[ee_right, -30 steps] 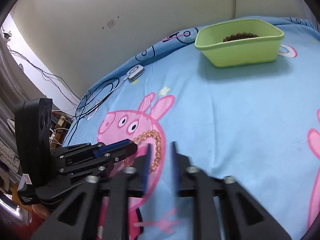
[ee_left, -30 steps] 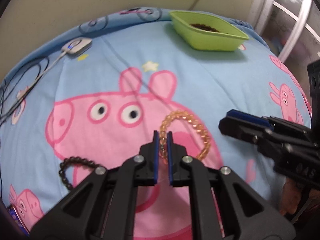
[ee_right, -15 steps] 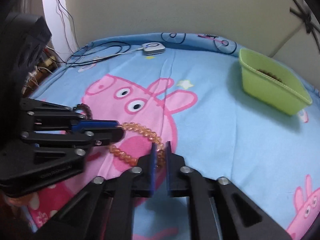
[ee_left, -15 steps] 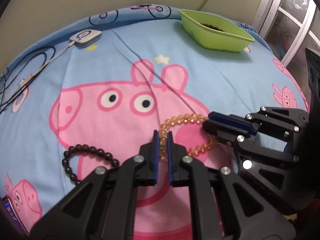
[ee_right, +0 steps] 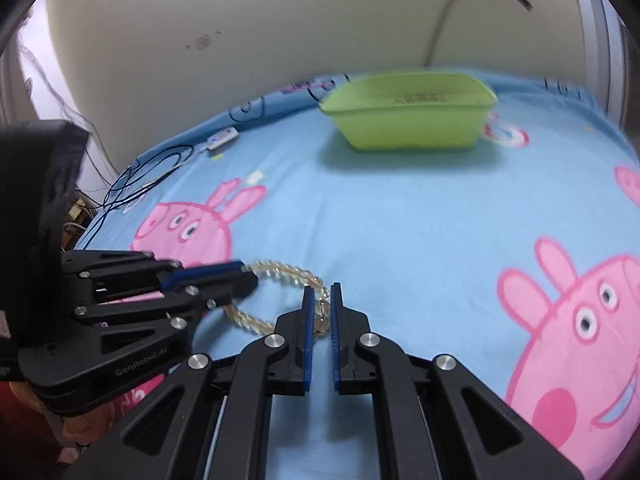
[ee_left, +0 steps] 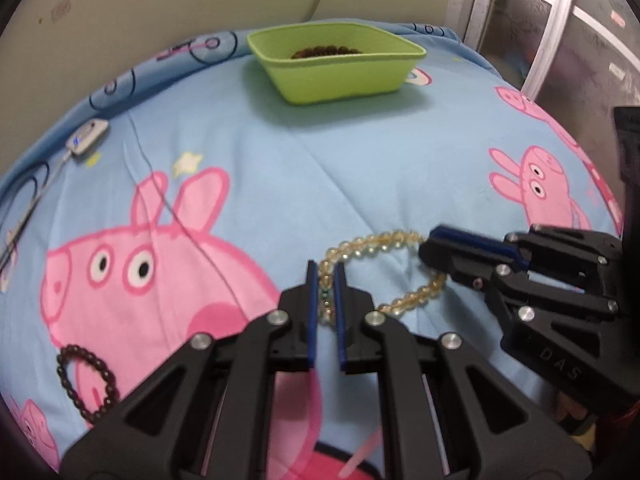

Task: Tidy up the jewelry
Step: 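Grasp the amber bracelet's other side with the right gripper while the left lifts it, then lower the amber bracelet into the green bowl and open both grippers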

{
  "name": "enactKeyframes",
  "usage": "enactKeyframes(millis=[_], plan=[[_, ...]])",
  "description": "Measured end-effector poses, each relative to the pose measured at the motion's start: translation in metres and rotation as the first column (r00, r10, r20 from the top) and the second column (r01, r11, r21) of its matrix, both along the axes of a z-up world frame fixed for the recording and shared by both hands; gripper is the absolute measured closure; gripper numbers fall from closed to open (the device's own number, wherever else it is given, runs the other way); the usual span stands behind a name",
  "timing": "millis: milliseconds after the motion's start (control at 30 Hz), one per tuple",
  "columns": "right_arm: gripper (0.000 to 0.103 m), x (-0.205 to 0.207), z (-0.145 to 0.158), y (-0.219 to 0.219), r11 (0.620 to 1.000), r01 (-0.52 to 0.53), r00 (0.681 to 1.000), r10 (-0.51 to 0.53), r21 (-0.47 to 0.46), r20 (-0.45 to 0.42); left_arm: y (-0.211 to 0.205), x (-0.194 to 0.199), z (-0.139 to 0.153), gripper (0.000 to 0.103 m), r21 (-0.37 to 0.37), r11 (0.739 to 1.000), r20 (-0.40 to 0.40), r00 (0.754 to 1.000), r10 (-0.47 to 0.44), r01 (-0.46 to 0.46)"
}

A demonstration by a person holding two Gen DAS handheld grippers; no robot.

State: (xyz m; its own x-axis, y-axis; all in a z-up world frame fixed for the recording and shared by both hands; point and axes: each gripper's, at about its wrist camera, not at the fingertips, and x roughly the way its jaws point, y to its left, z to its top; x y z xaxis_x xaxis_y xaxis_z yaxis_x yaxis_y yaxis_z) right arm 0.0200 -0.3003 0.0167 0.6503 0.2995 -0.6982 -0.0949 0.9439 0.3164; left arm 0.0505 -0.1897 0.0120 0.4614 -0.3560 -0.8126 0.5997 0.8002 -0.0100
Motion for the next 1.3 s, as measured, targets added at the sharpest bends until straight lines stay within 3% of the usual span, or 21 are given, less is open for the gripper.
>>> enactKeyframes(millis=[100,267,833,967,1067,1300], plan=[[0.103,0.003,-0.004,-0.012,0.996,0.004,1.0,-0.003,0.091,-0.012,0.0,-0.003,-0.002,0.095,-0.003,1.0,0.031,1.0,-0.004,0.004],[0.103,0.001,-0.005,-0.014,0.994,0.004,1.0,-0.003,0.11,-0.014,0.003,-0.01,-0.004,0.095,-0.015,1.0,0.071,0.997,0.0,0.001],[0.103,0.002,-0.002,-0.001,1.0,0.005,1.0,-0.005,0.001,-0.005,0.004,-0.009,-0.002,0.095,-0.042,0.999,0.055,0.998,0.004,-0.002],[0.103,0.002,0.0,0.004,0.999,-0.032,0.999,0.032,0.003,0.008,0.007,-0.002,0.0,0.096,-0.068,0.998,0.006,1.0,-0.006,0.006],[0.103,0.009,0.013,-0.008,0.997,-0.029,0.999,0.026,0.077,0.043,0.014,0.017,0.016,0.096,-0.139,0.99,-0.044,0.999,-0.018,0.011],[0.103,0.064,0.062,-0.051,0.986,-0.019,0.987,-0.007,0.163,0.159,-0.011,0.071,0.084,0.096,-0.234,0.972,0.011,1.0,-0.029,0.031]])
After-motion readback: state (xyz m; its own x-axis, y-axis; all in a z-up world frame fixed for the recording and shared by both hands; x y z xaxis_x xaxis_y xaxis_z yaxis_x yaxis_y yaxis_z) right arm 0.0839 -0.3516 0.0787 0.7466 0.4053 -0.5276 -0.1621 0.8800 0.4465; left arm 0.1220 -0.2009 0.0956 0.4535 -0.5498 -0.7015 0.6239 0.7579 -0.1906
